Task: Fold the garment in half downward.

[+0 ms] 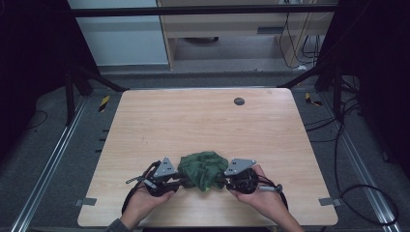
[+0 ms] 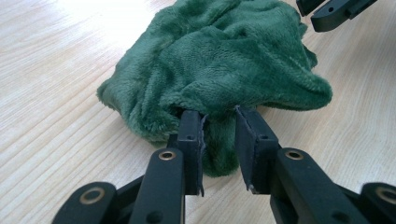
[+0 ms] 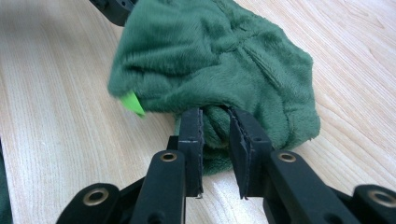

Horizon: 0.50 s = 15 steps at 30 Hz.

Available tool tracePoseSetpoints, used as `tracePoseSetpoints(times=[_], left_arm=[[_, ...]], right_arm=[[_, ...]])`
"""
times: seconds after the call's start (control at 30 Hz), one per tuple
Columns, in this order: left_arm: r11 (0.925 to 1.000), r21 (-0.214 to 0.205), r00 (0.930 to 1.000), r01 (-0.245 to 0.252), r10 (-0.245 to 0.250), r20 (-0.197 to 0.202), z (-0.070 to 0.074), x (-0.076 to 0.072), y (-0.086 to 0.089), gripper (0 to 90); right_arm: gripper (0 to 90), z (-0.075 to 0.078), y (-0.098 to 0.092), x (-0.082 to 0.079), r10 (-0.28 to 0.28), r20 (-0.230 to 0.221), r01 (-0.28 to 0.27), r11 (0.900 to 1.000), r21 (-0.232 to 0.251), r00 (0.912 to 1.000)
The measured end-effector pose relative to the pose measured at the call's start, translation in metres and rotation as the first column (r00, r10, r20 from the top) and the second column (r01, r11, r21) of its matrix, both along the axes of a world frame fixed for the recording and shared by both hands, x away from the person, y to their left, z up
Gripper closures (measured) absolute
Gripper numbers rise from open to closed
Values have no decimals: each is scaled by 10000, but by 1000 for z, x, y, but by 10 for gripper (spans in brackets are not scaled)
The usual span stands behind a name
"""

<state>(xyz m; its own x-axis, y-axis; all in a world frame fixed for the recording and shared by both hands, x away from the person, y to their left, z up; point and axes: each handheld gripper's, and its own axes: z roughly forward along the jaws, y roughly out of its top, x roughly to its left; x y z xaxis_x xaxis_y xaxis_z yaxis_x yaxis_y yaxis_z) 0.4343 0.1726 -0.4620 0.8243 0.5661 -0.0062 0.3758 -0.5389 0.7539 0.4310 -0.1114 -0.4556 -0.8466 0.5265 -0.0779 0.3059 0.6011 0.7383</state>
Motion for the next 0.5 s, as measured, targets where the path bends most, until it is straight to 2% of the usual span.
tracePoseSetpoints(times=[0.5], left_arm=[[10000,2,10000,-37,37,-6,-1,-1,2,715]], right_arm=[[734,0,0,0,48,25,-48,10000,16,10000]])
